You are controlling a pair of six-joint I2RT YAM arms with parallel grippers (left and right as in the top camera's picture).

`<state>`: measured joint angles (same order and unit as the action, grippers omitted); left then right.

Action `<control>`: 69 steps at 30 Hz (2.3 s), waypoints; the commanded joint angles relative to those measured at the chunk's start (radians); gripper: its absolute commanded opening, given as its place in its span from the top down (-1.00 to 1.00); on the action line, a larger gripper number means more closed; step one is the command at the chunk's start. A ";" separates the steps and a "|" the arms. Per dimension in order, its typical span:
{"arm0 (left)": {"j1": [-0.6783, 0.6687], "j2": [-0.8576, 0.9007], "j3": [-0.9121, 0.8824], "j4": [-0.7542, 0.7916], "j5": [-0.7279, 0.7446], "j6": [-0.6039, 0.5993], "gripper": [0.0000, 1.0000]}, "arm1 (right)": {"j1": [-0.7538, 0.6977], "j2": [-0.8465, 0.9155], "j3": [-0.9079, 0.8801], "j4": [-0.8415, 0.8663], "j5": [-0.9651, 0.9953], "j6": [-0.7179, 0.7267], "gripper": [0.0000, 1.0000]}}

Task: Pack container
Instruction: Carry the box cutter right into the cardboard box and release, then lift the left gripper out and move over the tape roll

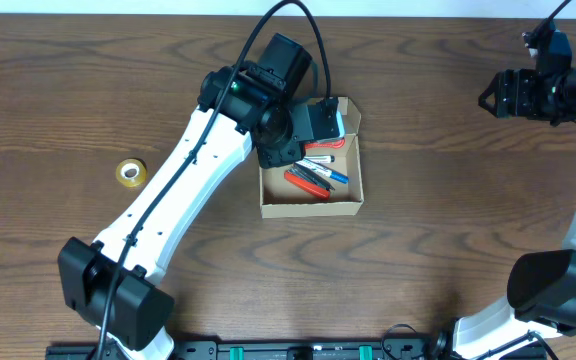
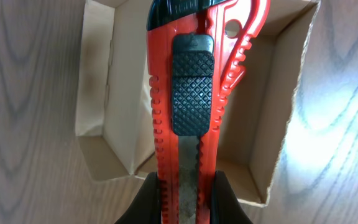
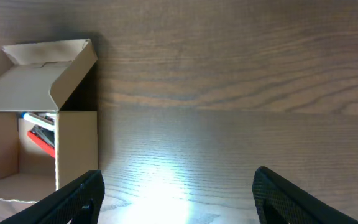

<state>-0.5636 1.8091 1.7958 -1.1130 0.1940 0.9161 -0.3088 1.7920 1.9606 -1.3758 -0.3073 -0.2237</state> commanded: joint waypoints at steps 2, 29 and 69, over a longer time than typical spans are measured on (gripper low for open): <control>0.003 0.057 0.012 0.010 -0.013 0.067 0.88 | 0.009 -0.011 -0.003 -0.003 -0.011 -0.028 -0.52; -0.019 0.393 0.012 0.048 0.016 -0.003 0.84 | 0.009 -0.011 -0.003 -0.005 -0.011 -0.028 -0.52; 0.373 -0.101 0.016 -0.147 -0.254 -0.534 -0.90 | 0.009 -0.011 -0.003 -0.016 -0.003 -0.032 -0.53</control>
<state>-0.2939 1.7344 1.7977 -1.2583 -0.0269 0.5102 -0.3088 1.7920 1.9606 -1.3880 -0.3065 -0.2405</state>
